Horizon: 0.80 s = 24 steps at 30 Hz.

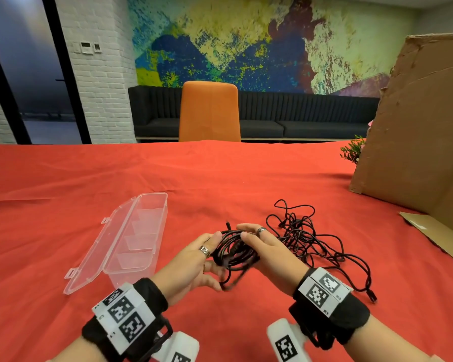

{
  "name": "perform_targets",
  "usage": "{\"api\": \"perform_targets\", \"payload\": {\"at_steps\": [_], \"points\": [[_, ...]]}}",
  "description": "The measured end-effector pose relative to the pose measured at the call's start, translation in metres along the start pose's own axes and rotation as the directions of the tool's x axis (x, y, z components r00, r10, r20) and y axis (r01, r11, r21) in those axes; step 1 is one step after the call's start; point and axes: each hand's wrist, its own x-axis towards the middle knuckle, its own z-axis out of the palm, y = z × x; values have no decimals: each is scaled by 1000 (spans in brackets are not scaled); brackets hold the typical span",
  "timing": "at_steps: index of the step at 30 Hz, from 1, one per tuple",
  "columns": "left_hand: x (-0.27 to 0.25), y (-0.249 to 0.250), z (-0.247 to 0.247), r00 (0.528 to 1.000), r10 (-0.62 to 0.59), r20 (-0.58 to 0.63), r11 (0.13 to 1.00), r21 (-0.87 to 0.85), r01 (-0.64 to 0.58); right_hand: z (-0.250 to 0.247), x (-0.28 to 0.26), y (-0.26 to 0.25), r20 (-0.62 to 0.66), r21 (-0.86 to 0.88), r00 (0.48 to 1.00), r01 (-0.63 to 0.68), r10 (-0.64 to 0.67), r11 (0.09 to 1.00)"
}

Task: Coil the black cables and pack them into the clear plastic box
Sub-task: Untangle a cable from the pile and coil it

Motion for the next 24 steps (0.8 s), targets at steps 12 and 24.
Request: {"api": "perform_targets", "payload": {"at_steps": [12, 24], "points": [[-1, 4, -4, 980, -178, 84, 981, -60, 183, 4, 4, 3, -57, -313, 987, 127, -152, 941], [-11, -6, -6, 997, -21, 74, 1000, -12, 22, 20, -2, 4, 164, -298, 979, 166, -121, 940]]}}
